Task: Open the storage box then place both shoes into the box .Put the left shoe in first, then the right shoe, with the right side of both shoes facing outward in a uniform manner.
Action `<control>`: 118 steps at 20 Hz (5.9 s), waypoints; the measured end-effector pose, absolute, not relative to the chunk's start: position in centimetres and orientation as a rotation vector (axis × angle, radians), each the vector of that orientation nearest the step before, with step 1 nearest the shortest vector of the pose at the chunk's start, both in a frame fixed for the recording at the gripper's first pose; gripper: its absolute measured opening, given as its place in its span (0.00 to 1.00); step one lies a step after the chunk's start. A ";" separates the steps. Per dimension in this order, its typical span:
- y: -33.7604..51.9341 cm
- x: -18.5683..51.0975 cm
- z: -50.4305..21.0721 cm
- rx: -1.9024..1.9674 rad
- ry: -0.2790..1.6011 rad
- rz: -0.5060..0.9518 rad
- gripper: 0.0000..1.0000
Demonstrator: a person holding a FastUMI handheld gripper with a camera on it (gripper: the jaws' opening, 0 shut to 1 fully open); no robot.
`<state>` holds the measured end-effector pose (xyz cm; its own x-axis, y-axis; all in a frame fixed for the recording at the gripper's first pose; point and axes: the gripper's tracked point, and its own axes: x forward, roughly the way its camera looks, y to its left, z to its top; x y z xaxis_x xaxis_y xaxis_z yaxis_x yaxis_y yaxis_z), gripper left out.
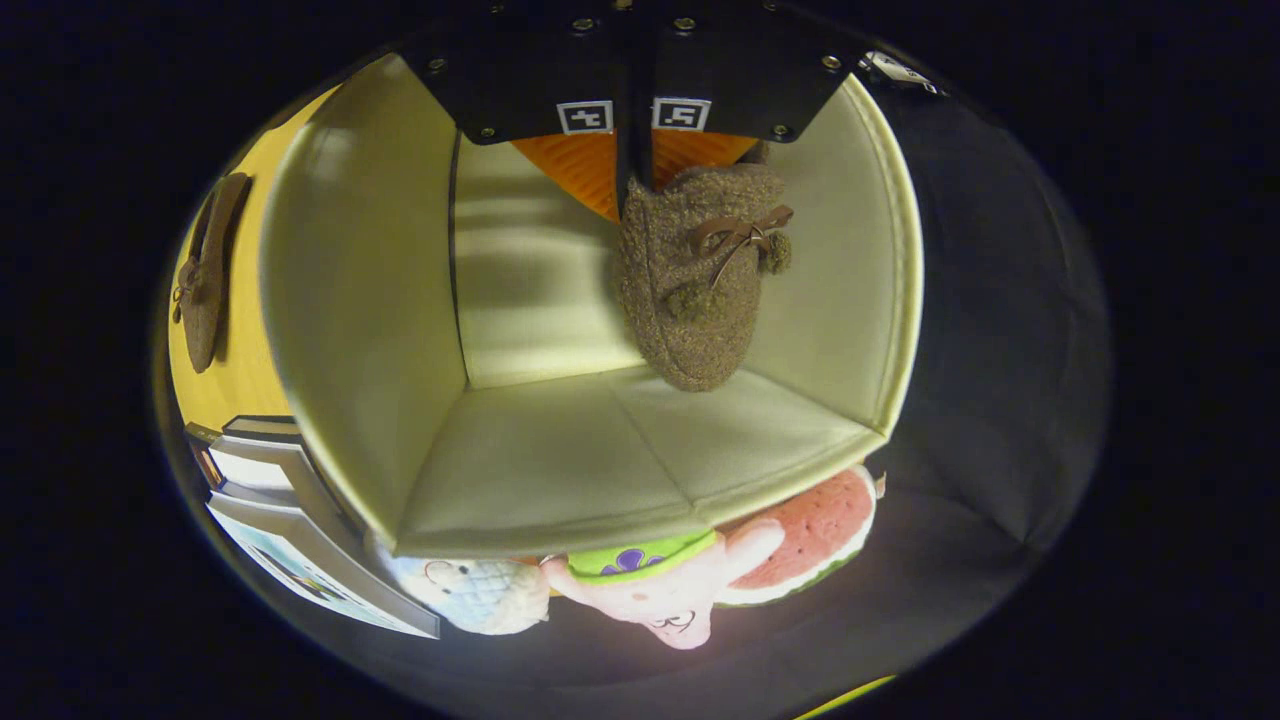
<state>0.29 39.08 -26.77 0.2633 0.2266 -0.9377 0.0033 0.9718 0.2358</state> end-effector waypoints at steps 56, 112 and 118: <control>-5.3 -7.7 -27.1 0.231 1.108 -0.014 0.51; 25.0 -2.8 -10.8 0.334 1.089 0.270 0.00; 29.8 -0.4 -14.4 0.264 1.125 0.249 0.00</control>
<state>-0.40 29.81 -14.38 0.4097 0.3267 -0.8517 -0.0631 0.9416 0.3308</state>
